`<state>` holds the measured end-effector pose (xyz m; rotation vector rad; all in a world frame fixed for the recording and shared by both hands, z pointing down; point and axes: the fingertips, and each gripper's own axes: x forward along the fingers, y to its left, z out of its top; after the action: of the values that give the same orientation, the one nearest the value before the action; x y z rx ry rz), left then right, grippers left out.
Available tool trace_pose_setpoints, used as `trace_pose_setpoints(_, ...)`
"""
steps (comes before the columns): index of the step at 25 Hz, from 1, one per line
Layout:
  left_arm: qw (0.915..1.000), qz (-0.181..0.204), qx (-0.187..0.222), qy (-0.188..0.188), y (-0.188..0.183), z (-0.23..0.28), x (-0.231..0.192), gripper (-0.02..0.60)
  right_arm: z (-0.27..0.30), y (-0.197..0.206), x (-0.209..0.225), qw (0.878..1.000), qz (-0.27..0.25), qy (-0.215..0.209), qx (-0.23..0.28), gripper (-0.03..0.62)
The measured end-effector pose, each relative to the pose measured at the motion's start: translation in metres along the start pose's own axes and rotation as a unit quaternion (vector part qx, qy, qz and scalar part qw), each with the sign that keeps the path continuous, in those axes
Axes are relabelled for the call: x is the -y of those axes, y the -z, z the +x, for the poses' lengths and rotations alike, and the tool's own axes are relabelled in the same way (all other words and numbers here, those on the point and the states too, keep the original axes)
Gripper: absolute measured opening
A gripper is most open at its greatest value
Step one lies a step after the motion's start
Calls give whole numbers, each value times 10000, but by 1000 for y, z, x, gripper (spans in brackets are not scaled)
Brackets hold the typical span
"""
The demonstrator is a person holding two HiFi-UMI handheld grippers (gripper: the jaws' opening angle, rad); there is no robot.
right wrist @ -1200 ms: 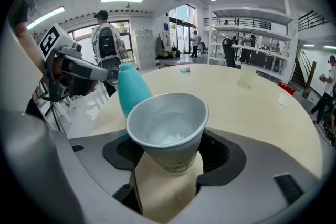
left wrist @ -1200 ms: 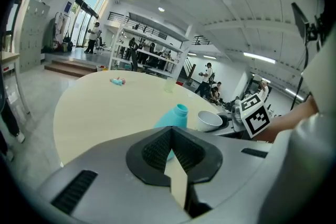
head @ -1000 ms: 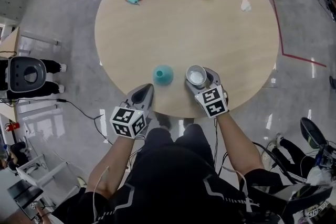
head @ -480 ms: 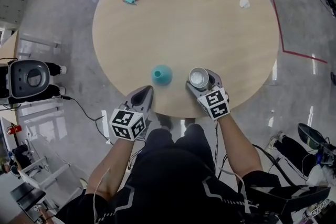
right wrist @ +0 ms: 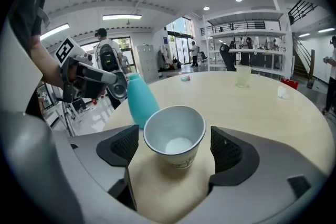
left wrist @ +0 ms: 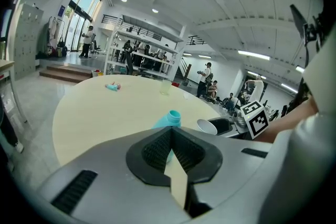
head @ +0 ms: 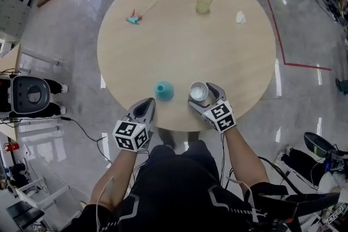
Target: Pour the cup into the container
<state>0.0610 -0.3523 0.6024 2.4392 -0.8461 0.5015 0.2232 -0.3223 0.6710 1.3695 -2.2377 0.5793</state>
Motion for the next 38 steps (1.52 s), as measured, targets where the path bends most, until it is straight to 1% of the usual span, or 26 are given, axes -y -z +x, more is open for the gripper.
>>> trace_pose_setpoints(2, 10000, 43, 74, -4, -5, 1, -3, 0, -2, -3, 3, 10000, 21, -23, 22, 427)
trace_pose_setpoints(4, 9998, 82, 159, -11, -12, -1, -4, 0, -7, -10, 2, 10000, -3, -22, 77, 442)
trace_pose_setpoints(9, 9988, 199, 447, 42, -32, -10, 3, 0, -29, -41, -9, 9990, -276, 119, 343, 439)
trace_pose_setpoints(14, 9965, 248, 767, 198, -60, -20, 20, 0, -59, -90, -23, 9950, -476, 63, 876, 430)
trace_pose_setpoints(15, 9960, 265, 824, 220, -65, -23, 23, 0, -66, -100, -26, 9935, -539, 99, 1002, 390)
trace_pose_setpoints(16, 9954, 290, 881, 244, -70, -25, 27, 0, -74, -109, -28, 9916, -587, 146, 1148, 281)
trace_pose_setpoints(17, 9946, 322, 945, 276, -74, -28, 31, 0, -81, -118, -30, 9896, -604, 163, 1294, 205)
trace_pose_setpoints(19, 9927, 397, 1080, 353, -82, -30, 39, 0, -93, -133, -35, 9862, -579, 109, 1545, 145)
trace_pose_setpoints(21, 9914, 454, 1155, 406, -89, -31, 44, 0, -101, -143, -37, 9839, -590, 146, 1680, 109)
trace_pose_setpoints(23, 9912, 456, 1162, 431, -90, -33, 48, 0, -106, -147, -37, 9833, -613, 244, 1693, 33)
trace_pose_setpoints(29, 9922, 464, 1048, 490, -88, -35, 61, 0, -121, -142, -33, 9842, -583, 349, 1636, 8)
trace_pose_setpoints(33, 9925, 512, 1032, 415, -76, -47, 77, 0, -136, -129, -26, 9849, -408, 613, 1568, 8)
trace_pose_setpoints(35, 9927, 544, 1021, 333, -74, -53, 85, 0, -145, -126, -26, 9846, -233, 545, 1645, 8)
trace_pose_setpoints(38, 9935, 493, 1001, 217, -72, -62, 95, 0, -155, -128, -29, 9842, -240, 365, 1716, 8)
